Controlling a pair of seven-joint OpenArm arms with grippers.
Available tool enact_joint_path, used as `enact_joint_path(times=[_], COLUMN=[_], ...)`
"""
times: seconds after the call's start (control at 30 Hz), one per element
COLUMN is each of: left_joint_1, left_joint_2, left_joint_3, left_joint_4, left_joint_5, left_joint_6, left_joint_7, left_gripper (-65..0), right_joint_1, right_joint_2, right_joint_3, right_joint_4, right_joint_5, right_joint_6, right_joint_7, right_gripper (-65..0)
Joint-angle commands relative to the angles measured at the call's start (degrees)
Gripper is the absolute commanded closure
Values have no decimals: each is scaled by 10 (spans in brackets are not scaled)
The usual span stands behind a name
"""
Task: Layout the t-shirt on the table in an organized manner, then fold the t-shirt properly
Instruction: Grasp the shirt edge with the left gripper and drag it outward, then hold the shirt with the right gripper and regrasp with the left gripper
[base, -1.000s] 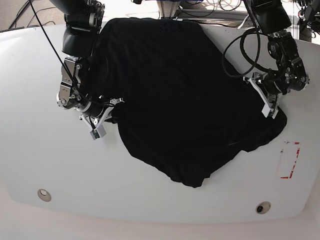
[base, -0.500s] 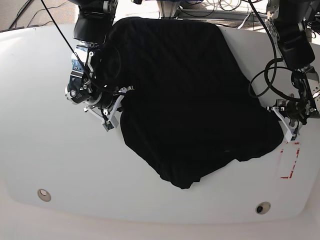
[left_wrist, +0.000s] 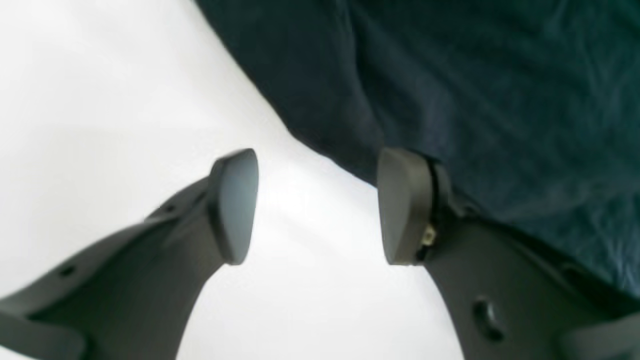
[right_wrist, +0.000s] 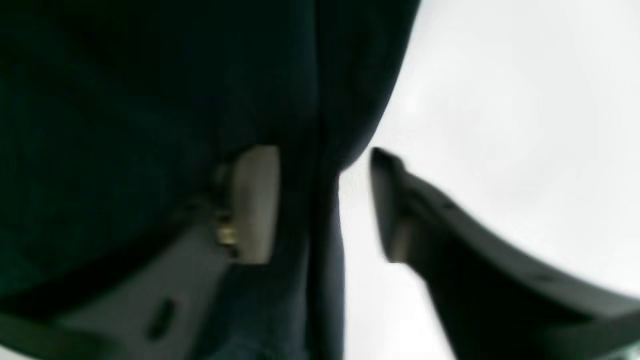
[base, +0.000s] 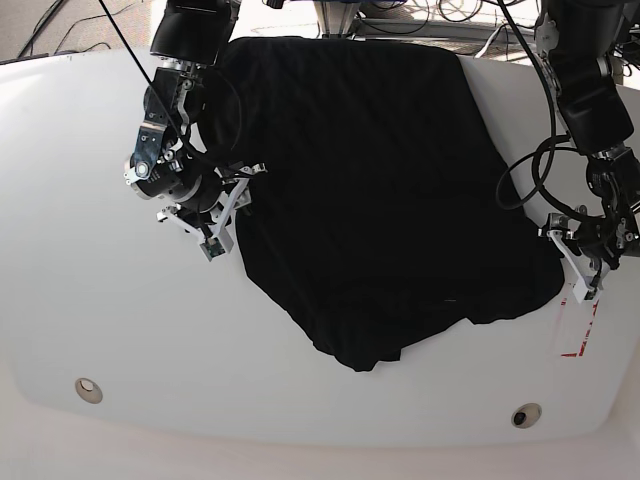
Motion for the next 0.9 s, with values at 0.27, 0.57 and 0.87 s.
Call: enact_joint_path(times=[0.27,0.57,0.87], left_joint_1=[96,227,310], left_joint_2=[5,58,94], left_joint_3=[-3,-29,-28], left_joint_4=[192,358,395], left_joint_5=[-113,-139,-140], left_joint_6=[0,1,2], left_joint_7=[75,111,111], left_gripper=[-353,-353,-353], right_joint_1=[92,208,296], right_joint_2=[16,35,48], right_joint_3=[-2,-3,-3], right_joint_4=[6,-195,-400], right_joint_5=[5,6,6], right_joint_6=[1,2,10], right_joint_7=[5,64,152], right_gripper=[-568,-569,-569])
